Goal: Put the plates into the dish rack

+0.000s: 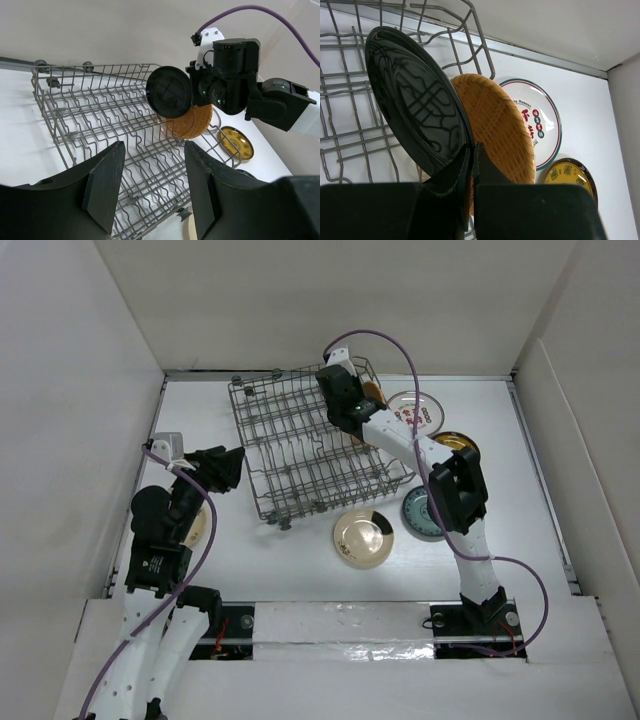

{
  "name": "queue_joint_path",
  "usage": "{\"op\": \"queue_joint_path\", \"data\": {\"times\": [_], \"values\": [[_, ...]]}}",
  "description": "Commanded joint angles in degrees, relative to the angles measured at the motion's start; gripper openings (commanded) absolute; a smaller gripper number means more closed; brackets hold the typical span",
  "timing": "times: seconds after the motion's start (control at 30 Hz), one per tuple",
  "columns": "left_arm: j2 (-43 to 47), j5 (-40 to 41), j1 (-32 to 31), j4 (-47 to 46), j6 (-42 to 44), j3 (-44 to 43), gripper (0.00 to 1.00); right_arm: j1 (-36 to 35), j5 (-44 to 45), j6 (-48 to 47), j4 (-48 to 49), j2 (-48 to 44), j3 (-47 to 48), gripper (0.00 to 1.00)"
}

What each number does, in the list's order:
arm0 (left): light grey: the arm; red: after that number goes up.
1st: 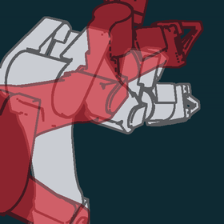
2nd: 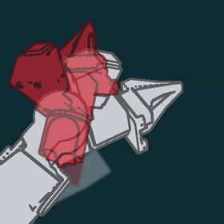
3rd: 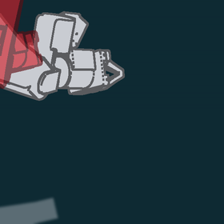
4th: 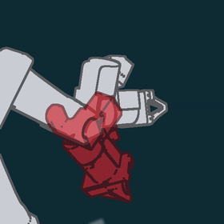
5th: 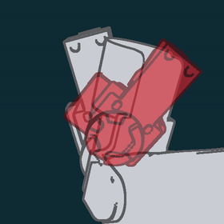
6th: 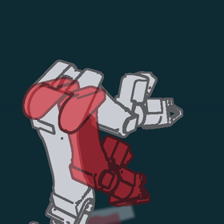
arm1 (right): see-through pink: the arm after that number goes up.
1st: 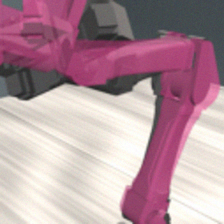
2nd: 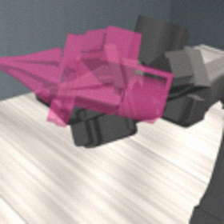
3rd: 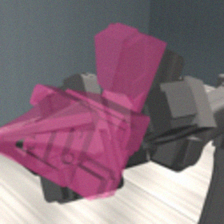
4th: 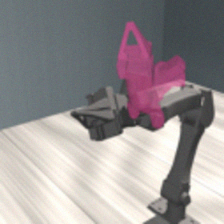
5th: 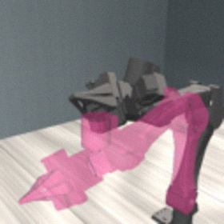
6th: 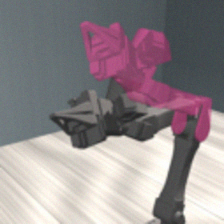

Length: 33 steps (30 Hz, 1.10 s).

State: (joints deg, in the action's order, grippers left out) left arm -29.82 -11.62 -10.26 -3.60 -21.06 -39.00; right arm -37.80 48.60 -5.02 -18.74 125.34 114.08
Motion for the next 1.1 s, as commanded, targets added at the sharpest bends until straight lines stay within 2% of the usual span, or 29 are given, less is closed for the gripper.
{"op": "queue_joint_path", "data": {"times": [0.0,0.63,0.77,0.87,0.9,1.0,1.07], "values": [[-0.50,0.19,0.33,-2.91,0.05,-0.81,0.48,-0.51,1.06,0.97,1.52,-0.53,-1.83,0.00],[-0.59,-1.30,0.33,-3.52,-0.30,-0.46,0.48,-4.73,8.08,4.84,4.85,-3.96,-11.51,0.01],[-0.76,-0.69,0.33,-3.44,-0.21,-0.46,0.48,-6.06,9.67,8.17,5.82,-5.10,-13.62,0.11],[-0.59,-1.39,0.33,-3.52,-0.30,-0.28,0.48,-6.58,9.41,10.37,6.17,-5.72,-14.94,0.13],[-0.41,-1.39,0.33,-3.70,-0.30,-0.37,0.48,-6.58,9.50,10.81,6.17,-5.89,-15.29,0.20],[-0.94,-1.21,0.33,-3.52,-0.21,-0.46,0.48,-6.58,9.06,12.66,6.43,-7.56,-17.40,0.30],[-1.03,-1.56,0.33,-3.52,-0.30,-0.37,0.48,-6.58,6.87,12.58,7.66,-9.05,-19.07,0.34]]}}
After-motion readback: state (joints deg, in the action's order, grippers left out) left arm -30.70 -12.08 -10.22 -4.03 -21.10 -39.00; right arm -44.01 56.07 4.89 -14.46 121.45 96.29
